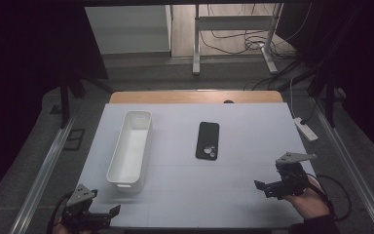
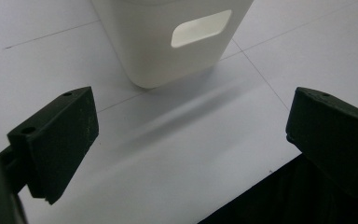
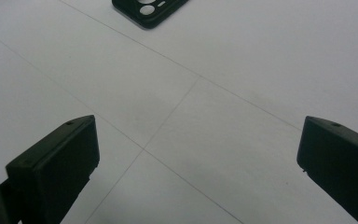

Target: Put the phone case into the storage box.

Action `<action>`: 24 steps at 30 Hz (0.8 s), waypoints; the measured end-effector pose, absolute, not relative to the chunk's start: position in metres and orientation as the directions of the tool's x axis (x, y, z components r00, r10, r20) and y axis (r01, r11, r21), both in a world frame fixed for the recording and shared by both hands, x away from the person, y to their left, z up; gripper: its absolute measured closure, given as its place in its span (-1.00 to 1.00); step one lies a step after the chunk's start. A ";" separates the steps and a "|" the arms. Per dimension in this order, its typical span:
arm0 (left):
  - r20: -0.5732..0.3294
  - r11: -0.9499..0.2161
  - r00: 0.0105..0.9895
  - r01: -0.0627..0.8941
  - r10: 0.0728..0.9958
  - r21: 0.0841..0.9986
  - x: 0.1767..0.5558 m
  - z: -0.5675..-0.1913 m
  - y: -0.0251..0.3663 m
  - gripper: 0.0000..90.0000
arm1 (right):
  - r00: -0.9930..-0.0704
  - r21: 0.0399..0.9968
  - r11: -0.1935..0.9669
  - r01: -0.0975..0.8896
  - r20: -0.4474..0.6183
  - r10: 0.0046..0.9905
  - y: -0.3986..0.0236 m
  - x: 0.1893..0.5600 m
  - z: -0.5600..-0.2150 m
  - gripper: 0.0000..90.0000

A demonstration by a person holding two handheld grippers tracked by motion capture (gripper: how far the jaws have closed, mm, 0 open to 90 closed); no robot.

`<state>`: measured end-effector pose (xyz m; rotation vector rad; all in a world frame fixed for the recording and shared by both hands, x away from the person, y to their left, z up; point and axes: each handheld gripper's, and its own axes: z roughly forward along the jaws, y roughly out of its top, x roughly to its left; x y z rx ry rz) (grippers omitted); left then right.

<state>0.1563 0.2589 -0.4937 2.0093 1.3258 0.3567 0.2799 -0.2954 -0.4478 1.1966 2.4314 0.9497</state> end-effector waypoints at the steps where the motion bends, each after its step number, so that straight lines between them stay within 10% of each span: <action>1: -0.142 -0.237 0.440 0.696 0.887 0.677 0.156 -0.494 0.259 -0.93 | -0.626 0.660 0.449 0.602 0.041 0.779 -0.295 0.281 -0.448 -1.00; 24: -0.136 -0.248 0.444 0.700 0.886 0.670 0.157 -0.494 0.258 -0.93 | -0.674 0.641 0.506 0.577 0.024 0.738 -0.272 0.310 -0.449 -1.00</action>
